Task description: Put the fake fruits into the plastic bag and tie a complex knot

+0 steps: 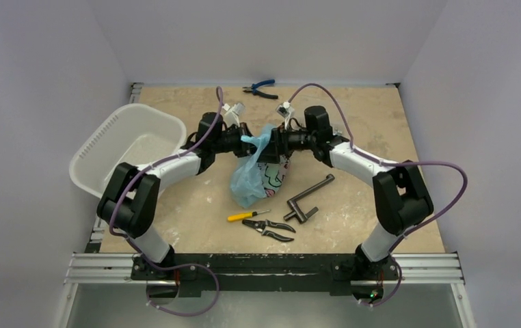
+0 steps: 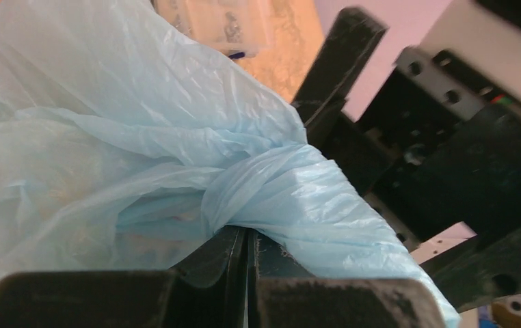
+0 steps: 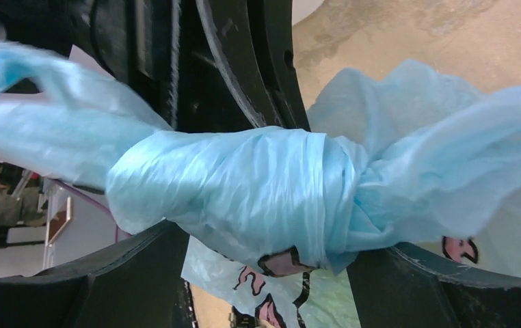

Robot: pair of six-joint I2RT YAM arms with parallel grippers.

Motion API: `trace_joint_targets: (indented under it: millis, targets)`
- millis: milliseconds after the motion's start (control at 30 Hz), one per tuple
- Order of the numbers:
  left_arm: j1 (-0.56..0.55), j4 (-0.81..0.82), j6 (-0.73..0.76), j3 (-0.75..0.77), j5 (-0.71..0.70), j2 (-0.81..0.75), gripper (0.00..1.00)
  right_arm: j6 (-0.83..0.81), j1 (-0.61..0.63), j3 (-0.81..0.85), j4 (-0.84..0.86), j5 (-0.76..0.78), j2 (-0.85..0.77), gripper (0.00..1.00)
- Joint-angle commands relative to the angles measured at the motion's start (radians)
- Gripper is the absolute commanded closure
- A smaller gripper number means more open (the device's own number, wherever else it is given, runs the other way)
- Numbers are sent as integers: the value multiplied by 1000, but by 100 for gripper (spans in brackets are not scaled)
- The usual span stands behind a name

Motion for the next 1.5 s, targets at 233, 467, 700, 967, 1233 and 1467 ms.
trace_joint_targets:
  millis: [233,467,700,967,1233,1467]
  targets:
    - [19,324,-305,-20,173,-38,100,201,52,-4,360,-46,85,13]
    - [67,220,-218,-71,166,-51,100,35,6,26,74,-112,-38,8]
    - [89,175,-170,-85,162,-46,100,-111,-140,-15,-182,-120,-156,8]
    - [89,126,-134,-71,188,-34,100,106,-142,-4,125,77,-89,60]
    - [89,138,-143,-53,196,-23,100,76,-80,40,145,70,11,75]
    - [89,140,-151,-48,195,-18,100,17,-41,6,97,-40,-2,60]
